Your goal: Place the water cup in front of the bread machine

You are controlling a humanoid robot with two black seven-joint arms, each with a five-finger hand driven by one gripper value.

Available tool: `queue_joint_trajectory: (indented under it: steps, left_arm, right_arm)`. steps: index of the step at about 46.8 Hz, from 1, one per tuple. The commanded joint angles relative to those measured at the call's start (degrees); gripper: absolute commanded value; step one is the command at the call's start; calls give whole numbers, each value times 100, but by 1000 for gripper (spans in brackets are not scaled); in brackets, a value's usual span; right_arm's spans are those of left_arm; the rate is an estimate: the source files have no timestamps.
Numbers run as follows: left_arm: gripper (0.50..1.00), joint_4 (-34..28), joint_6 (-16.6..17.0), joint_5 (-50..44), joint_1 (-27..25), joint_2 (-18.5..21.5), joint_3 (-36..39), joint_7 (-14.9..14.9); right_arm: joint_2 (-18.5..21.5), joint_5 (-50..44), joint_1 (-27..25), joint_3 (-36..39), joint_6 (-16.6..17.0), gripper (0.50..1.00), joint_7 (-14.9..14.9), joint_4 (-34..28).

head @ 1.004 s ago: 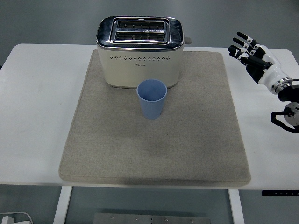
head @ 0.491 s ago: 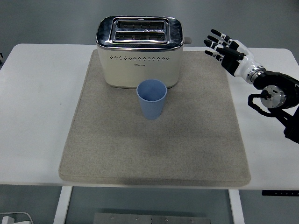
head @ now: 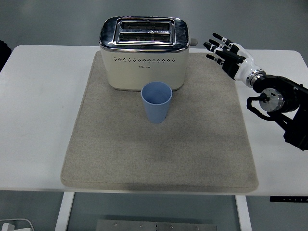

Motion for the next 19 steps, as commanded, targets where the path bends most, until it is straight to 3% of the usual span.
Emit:
queue_joint_trajectory:
  steps: [1,19]
  left_arm:
    - [1000,0,0,0,0,0,0,0]
    - [1000,0,0,0,0,0,0,0]
  right_arm:
    - [2,25,-6,20,25,930,1,1]
    - [2,8,-6,20,130,930,19,27]
